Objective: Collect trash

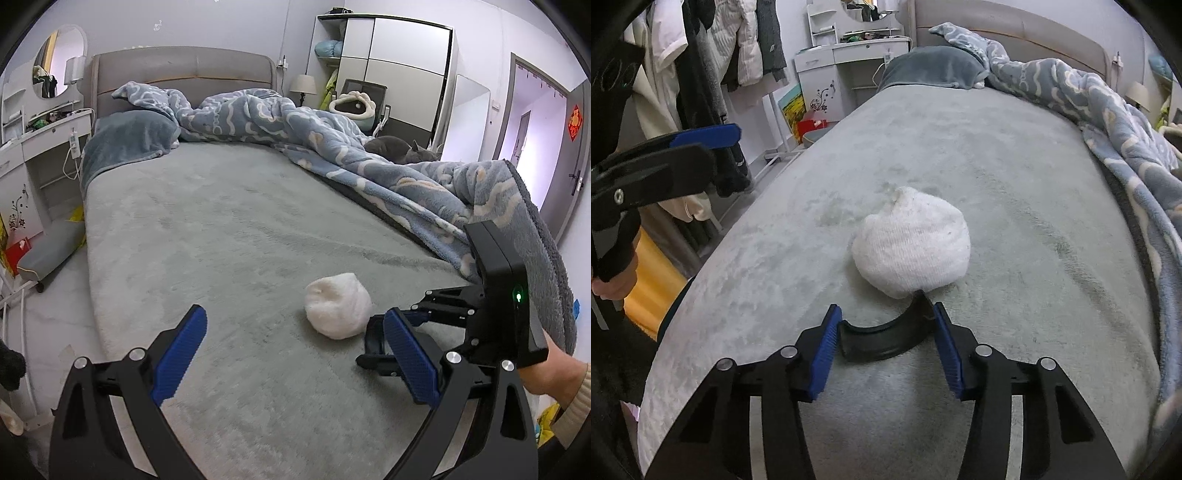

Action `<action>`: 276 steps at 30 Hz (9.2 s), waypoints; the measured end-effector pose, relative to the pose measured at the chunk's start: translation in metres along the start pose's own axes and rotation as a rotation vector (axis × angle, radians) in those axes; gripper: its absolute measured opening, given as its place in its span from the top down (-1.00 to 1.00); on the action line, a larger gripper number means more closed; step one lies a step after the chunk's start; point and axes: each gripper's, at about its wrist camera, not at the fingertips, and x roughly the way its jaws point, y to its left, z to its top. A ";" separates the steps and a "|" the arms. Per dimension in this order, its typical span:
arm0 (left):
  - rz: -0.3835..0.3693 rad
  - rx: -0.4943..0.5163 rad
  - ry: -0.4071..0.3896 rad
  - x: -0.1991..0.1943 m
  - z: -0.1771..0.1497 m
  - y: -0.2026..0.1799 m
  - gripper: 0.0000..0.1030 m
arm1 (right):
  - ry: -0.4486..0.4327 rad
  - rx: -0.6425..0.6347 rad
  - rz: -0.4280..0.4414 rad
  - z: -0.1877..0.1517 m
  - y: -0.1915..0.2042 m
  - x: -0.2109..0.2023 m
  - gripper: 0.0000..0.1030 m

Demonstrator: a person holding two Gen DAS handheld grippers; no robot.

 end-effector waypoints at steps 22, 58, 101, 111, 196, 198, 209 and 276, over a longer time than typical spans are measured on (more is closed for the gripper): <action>-0.027 -0.110 0.092 0.071 -0.002 -0.018 -0.90 | -0.035 0.126 -0.048 -0.016 -0.033 -0.047 0.07; -0.017 -0.121 0.133 0.073 -0.020 -0.040 0.01 | -0.140 0.242 -0.016 -0.031 -0.014 -0.124 0.07; 0.211 -0.229 0.126 -0.101 -0.120 0.063 0.01 | -0.103 0.307 0.022 -0.028 0.167 -0.097 0.07; 0.262 -0.286 0.175 -0.114 -0.149 0.108 0.01 | -0.080 0.247 0.074 -0.003 0.209 -0.066 0.07; 0.446 -0.153 -0.044 -0.300 -0.157 0.072 -0.94 | -0.201 0.131 -0.117 -0.031 0.256 -0.134 -0.93; 0.442 -0.154 -0.044 -0.298 -0.156 0.069 -0.94 | -0.250 0.150 -0.164 -0.038 0.243 -0.159 -0.93; 0.440 -0.169 -0.060 -0.282 -0.162 0.058 -0.94 | -0.363 0.274 -0.312 -0.104 0.172 -0.244 -0.93; 0.450 -0.200 -0.003 -0.258 -0.177 0.041 -0.94 | -0.303 0.237 -0.176 -0.111 0.180 -0.220 -0.94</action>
